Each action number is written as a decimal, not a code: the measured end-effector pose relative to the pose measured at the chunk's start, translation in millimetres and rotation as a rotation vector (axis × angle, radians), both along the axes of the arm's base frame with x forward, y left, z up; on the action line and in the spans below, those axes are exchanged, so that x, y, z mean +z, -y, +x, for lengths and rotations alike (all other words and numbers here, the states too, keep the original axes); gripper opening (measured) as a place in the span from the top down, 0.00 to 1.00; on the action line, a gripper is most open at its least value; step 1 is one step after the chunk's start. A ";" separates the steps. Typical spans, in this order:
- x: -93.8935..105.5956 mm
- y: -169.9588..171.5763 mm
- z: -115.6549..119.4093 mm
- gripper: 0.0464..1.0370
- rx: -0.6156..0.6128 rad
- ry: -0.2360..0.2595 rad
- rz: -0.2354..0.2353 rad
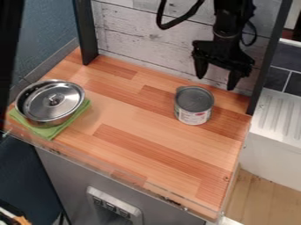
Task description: Moved the can to the bottom of the table
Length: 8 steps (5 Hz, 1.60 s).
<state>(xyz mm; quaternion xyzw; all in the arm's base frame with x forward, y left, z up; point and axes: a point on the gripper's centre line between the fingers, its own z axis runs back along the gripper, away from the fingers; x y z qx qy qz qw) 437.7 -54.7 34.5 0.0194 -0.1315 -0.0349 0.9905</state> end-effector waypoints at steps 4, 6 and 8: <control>-24.8 -25.2 -65.8 0.04 -0.018 -0.183 -0.039; -5.3 -23.4 -107.2 0.04 -0.051 -0.187 -0.099; -3.7 -28.6 -117.9 0.04 -0.085 -0.222 -0.107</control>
